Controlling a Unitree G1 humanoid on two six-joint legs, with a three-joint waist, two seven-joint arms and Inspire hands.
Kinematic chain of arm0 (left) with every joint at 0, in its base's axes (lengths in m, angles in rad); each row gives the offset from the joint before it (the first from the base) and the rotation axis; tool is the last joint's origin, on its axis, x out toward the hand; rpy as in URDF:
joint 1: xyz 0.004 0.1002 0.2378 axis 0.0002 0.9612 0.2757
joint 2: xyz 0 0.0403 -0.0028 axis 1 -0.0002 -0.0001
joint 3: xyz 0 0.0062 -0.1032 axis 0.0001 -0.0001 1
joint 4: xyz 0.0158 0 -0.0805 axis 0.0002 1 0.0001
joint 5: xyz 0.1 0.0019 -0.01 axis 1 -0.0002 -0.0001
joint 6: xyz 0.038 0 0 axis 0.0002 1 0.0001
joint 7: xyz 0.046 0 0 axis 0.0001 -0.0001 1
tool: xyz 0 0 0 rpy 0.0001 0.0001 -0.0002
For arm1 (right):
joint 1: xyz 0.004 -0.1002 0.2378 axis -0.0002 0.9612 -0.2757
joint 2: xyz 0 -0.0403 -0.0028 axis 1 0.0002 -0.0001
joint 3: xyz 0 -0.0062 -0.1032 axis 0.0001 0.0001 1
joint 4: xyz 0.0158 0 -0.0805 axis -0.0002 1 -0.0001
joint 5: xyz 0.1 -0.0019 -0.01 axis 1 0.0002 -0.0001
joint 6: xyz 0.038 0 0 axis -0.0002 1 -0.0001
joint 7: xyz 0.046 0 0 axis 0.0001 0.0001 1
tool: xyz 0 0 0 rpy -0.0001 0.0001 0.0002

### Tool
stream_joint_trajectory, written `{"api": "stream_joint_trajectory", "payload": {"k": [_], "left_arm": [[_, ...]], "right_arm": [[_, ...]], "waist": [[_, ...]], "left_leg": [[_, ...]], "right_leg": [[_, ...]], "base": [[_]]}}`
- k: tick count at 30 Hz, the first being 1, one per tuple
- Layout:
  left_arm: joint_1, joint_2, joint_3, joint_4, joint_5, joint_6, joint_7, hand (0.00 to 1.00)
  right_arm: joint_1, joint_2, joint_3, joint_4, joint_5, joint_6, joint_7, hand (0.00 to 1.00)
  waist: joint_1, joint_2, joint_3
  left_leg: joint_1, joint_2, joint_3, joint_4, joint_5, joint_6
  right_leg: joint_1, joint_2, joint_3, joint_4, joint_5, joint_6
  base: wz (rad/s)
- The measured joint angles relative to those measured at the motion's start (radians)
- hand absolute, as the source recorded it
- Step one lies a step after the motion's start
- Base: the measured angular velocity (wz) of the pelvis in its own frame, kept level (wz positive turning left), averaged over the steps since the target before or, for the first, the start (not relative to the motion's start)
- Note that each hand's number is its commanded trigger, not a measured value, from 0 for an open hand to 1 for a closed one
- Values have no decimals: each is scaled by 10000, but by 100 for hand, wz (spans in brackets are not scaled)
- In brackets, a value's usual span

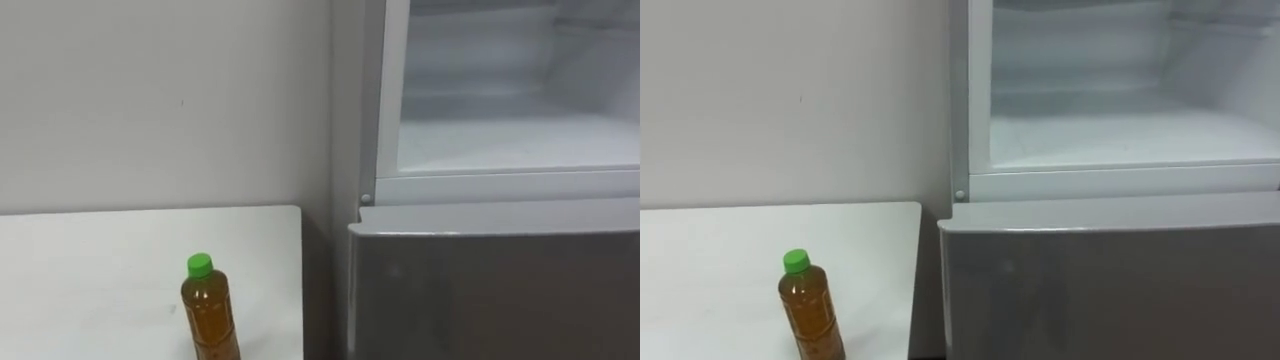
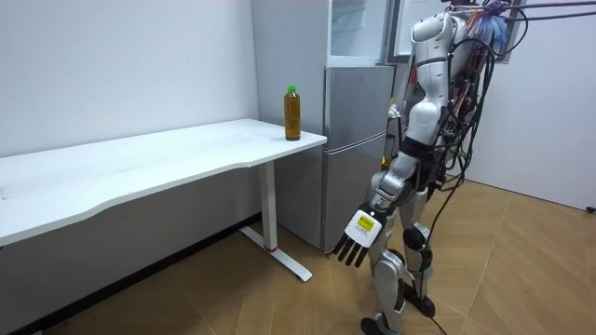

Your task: Put the bottle in the upper fridge

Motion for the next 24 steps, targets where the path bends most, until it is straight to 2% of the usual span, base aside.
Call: {"api": "stream_joint_trajectory", "payload": {"k": [3,10,24], "left_arm": [[-276,198,-347,124,217,230,-235,0],[-566,243,-380,178,295,491,-560,0],[-589,247,-343,617,190,509,-683,0]], "right_arm": [[-70,-19,201,5,44,25,4,0],[-185,-101,551,22,45,62,0,0],[-210,-83,576,42,563,70,58,0]], "waist": [[-7,-16,6],[2,-21,3],[33,24,13]], "left_leg": [[-30,3,-1,7,0,1],[-51,4,11,7,0,0],[-181,22,35,215,-5,-4]], "right_leg": [[-12,7,1,10,2,2],[-35,19,34,-9,4,1],[-153,6,-3,75,-3,-11]], "base": [[0],[0],[1]]}}
